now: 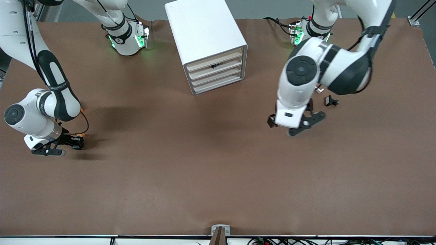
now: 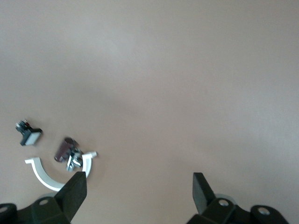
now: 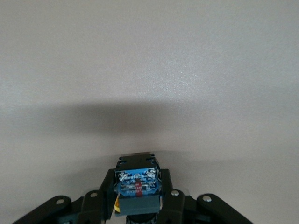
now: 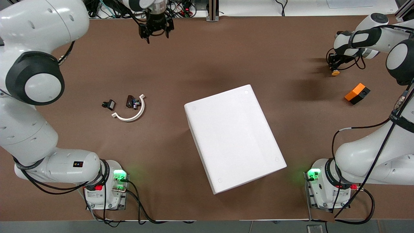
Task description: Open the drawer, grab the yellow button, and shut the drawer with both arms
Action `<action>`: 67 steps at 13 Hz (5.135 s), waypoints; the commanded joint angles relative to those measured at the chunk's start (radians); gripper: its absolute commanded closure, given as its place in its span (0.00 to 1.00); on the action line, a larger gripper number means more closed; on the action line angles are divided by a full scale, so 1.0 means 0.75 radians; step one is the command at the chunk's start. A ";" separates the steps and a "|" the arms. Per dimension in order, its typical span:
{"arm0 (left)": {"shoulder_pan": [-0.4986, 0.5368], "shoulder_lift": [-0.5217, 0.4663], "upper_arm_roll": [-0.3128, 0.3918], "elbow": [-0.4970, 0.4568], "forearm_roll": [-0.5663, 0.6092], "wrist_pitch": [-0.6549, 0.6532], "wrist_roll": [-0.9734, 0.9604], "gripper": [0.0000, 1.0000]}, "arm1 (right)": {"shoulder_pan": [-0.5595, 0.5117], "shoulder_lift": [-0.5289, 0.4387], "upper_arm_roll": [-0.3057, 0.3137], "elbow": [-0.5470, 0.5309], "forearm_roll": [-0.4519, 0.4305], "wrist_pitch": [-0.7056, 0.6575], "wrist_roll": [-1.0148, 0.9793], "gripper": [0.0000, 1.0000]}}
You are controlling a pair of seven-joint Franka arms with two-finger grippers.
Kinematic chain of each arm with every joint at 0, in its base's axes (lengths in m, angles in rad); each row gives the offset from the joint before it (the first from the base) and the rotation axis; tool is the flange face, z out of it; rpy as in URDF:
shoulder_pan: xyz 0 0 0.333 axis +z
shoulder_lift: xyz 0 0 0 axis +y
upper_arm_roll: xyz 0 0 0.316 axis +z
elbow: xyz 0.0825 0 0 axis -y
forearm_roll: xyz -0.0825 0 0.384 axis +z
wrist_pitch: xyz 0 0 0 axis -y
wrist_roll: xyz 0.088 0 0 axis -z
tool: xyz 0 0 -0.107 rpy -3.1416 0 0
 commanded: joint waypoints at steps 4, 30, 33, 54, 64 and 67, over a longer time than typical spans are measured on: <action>0.056 -0.233 0.149 0.035 -0.033 -0.029 0.521 0.00 | -0.017 0.032 0.011 0.049 0.004 -0.005 0.002 0.29; -0.077 -0.810 0.684 -0.286 -0.395 -0.270 1.378 0.00 | 0.171 -0.299 0.017 0.869 -0.016 -1.424 0.168 0.00; -0.075 -0.831 0.682 -0.311 -0.397 -0.272 1.378 0.00 | 0.176 -0.344 0.011 0.871 -0.023 -1.498 0.160 0.00; -0.073 -0.822 0.692 -0.319 -0.395 -0.266 1.376 0.00 | 0.321 -0.639 -0.005 0.812 -0.031 -1.658 0.285 0.00; -0.075 -0.892 0.677 -0.407 -0.397 -0.272 1.368 0.00 | 0.309 -0.788 -0.046 0.702 -0.015 -1.586 0.264 0.00; -0.081 -0.896 0.677 -0.391 -0.399 -0.291 1.364 0.00 | 0.317 -0.792 -0.034 0.702 -0.019 -1.592 0.285 0.00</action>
